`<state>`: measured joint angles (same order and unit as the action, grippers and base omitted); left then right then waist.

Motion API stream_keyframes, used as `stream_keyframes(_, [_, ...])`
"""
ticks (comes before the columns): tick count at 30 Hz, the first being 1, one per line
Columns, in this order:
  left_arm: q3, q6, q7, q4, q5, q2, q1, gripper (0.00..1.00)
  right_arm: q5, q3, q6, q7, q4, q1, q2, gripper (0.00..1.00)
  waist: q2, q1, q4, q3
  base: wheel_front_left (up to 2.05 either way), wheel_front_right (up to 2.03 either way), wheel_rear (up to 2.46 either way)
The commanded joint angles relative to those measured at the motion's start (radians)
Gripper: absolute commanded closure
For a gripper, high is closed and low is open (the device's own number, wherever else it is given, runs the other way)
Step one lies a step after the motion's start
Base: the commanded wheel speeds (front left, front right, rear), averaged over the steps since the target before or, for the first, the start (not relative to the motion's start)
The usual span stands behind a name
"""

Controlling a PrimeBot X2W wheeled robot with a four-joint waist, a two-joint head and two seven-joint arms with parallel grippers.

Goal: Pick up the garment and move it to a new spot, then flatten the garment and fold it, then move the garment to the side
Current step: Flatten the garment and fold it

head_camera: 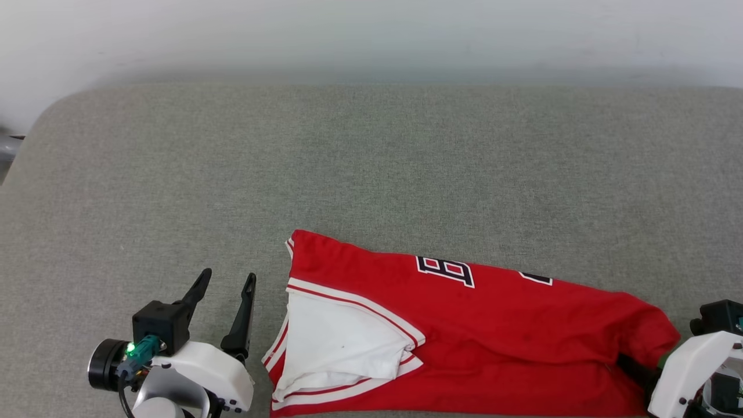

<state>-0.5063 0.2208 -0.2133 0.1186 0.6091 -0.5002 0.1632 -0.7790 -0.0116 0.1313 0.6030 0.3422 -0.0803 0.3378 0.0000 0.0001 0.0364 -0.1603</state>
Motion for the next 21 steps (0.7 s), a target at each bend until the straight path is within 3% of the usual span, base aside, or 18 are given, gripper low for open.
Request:
stream_keyframes(1, [-0.001, 0.0, -0.002, 0.003, 0.001, -0.002, -0.012, 0.0, -0.008, -0.011, -0.002, -0.002, 0.021, 0.026, 0.004, 1.0, 0.0, -0.0001, -0.001, 0.008, 0.0, 0.0, 0.0])
stream_keyframes(15, [0.003, 0.007, -0.024, 0.019, 0.013, 0.013, -0.04, 0.0, 0.014, 0.124, -0.001, -0.073, 0.068, 0.034, 0.162, 1.0, 0.0, -0.0001, -0.01, 0.062, 0.0, 0.0, 0.0])
stream_keyframes(21, [-0.001, 0.005, -0.03, 0.028, 0.019, 0.022, -0.057, 0.0, 0.034, 0.135, -0.001, -0.053, 0.049, 0.034, 0.168, 1.0, 0.0, -0.0001, -0.018, 0.096, 0.0, 0.0, 0.0])
